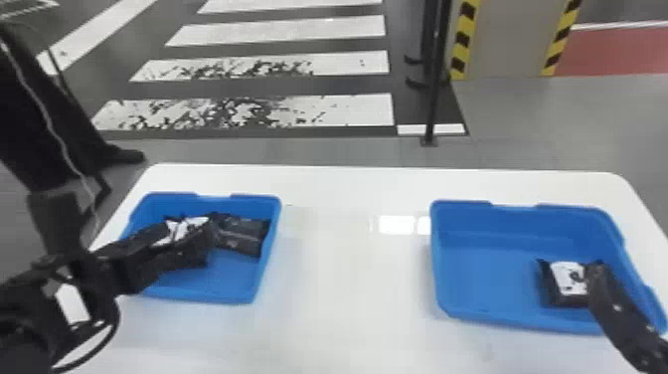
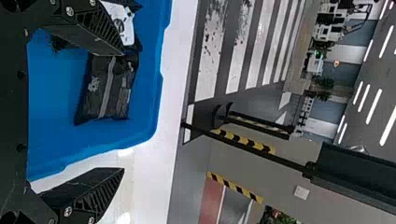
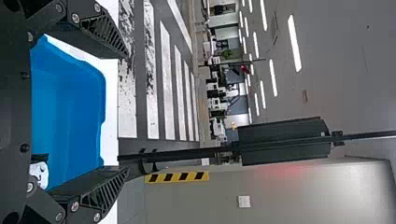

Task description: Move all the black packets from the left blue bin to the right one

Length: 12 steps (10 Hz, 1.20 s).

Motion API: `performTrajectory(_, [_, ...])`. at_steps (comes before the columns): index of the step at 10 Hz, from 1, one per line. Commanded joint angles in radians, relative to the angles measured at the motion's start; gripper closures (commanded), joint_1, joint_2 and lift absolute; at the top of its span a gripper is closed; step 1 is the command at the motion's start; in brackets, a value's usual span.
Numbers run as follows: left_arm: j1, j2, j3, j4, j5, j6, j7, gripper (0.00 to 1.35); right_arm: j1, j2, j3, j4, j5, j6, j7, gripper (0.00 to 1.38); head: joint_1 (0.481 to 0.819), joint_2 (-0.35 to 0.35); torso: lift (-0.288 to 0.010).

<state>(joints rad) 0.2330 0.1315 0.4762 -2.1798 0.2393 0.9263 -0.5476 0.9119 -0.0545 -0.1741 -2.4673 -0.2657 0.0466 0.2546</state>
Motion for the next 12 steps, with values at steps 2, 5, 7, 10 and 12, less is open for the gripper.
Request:
performTrajectory(2, [-0.120,0.019,-0.018,0.159,-0.076,0.011,0.009,0.14,-0.011,-0.011,0.027,0.007,-0.007,0.002,0.000,0.19,0.695,0.175,-0.144])
performTrajectory(5, [-0.250,0.051,-0.109,0.323,-0.120,0.036,0.012,0.14,-0.014,-0.011,0.029,0.012,-0.013,0.012,0.000,0.19,0.695,0.194,-0.144])
performTrajectory(7, [-0.334,0.059,-0.161,0.416,-0.154,0.051,0.017,0.14,-0.016,-0.011,0.032,0.017,-0.017,0.017,0.000,0.19,0.695,0.167,-0.144])
performTrajectory(10, [-0.429,0.074,-0.245,0.539,-0.191,0.102,0.023,0.14,-0.019,-0.011,0.034,0.022,-0.025,0.022,0.000,0.19,0.695,0.142,-0.144])
performTrajectory(12, [-0.444,0.072,-0.265,0.554,-0.213,0.151,0.035,0.14,-0.021,-0.013,0.036,0.026,-0.033,0.029,0.002,0.19,0.695,0.127,-0.144])
